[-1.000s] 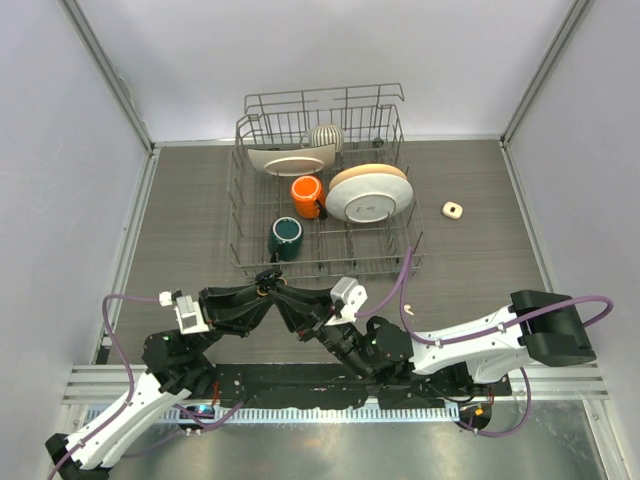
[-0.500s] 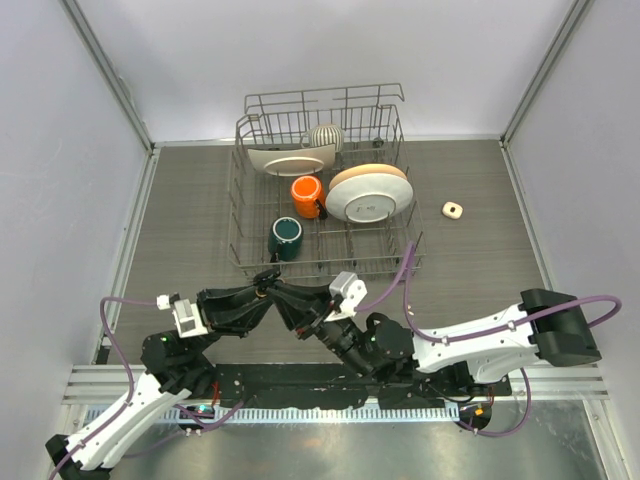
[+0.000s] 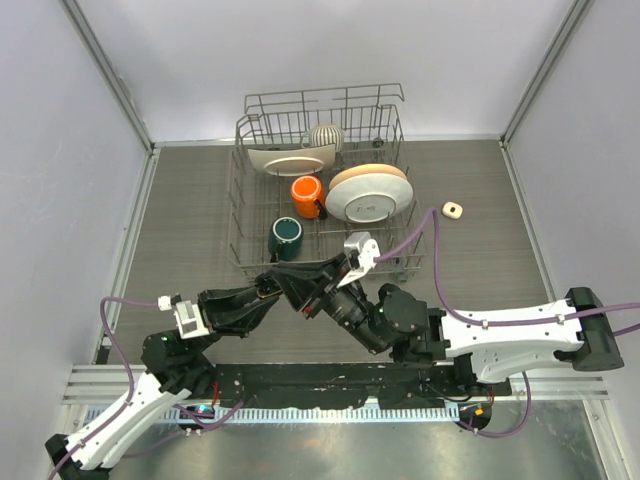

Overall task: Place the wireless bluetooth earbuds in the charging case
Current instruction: Place the earbud in the charging case.

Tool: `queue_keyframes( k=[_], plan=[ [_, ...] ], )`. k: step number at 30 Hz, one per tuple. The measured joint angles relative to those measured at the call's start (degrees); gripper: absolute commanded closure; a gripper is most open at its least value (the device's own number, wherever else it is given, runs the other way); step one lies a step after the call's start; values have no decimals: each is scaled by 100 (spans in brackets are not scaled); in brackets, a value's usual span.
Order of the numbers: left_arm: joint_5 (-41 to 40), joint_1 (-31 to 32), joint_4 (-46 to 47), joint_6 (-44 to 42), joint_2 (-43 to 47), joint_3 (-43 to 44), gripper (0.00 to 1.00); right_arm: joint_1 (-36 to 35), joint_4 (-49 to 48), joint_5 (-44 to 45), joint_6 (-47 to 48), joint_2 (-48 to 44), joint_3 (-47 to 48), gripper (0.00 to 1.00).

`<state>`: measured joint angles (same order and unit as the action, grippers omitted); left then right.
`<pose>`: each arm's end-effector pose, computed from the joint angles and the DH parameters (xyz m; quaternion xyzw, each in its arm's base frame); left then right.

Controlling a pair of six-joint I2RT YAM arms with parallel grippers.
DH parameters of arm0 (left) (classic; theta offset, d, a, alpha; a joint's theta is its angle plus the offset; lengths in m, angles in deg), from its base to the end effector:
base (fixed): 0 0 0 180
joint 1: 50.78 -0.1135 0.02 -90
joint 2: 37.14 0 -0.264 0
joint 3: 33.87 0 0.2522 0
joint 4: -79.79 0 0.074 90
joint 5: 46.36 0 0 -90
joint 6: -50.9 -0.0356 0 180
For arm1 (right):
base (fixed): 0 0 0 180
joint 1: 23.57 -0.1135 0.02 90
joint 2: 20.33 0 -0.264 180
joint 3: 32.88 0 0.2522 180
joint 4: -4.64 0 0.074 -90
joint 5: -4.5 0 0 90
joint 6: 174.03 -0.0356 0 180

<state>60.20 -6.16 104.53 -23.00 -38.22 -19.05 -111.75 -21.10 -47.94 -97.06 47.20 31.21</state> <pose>0.0539 -0.0674 0.2457 0.2316 0.3849 -0.5045 0.7374 0.0301 0.2646 0.3811 -0.1097 0.5810 0.4938 0.6376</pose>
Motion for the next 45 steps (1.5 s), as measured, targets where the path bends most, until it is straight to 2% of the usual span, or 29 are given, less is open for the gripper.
queue_keyframes(
  k=[7,17,45],
  plan=[
    [0,0,2,-2,2,0,100,208,2155,-199,-973,-2,938,99],
    [-2,0,4,2,2,0,100,278,3679,-431,-1672,249,1379,99],
    [-2,-2,-2,2,4,0,100,356,3858,-765,-1895,402,1488,99]
  ],
)
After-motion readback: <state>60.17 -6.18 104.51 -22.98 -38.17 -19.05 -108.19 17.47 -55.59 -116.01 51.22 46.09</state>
